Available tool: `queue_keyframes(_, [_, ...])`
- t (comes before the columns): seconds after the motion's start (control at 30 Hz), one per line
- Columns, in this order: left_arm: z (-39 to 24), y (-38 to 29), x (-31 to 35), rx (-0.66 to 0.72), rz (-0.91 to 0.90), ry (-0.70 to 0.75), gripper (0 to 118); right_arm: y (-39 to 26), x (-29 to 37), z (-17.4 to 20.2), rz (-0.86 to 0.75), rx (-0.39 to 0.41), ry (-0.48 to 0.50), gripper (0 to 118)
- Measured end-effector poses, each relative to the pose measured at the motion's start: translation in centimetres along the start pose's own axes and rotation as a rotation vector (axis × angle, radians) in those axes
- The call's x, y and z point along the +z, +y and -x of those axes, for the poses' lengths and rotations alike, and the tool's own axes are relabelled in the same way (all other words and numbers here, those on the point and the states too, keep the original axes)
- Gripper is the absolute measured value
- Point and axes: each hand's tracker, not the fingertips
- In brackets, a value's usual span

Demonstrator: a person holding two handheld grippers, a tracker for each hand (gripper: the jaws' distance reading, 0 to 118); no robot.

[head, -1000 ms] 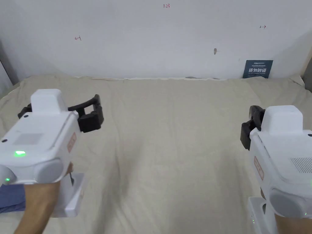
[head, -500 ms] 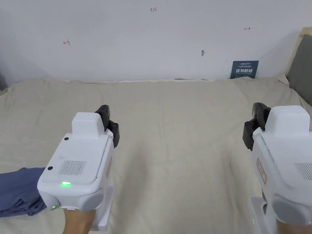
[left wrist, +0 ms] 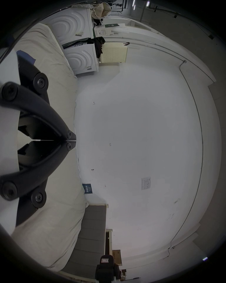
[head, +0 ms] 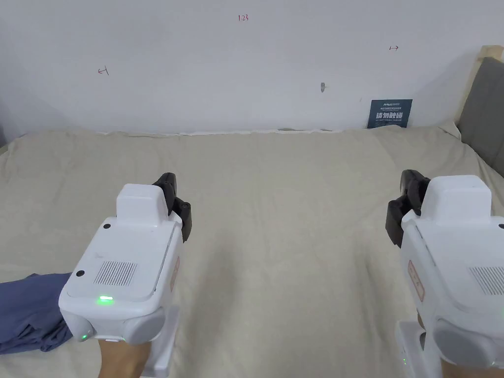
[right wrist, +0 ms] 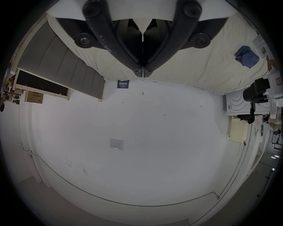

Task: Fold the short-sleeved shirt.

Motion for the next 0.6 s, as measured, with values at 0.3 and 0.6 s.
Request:
queue_keyframes(0.3, [-0.35, -0.22, 0.12, -0.012, 0.001, 0.0, 0, 0.15, 0.15, 0.23, -0.007, 0.002, 0.005, 2])
queue_keyframes(0.6, [-0.33, -0.52, -0.05, -0.016, 0.008, -0.002, 0, -0.04, 0.0, 0.15, -0.007, 0.003, 0.008, 2])
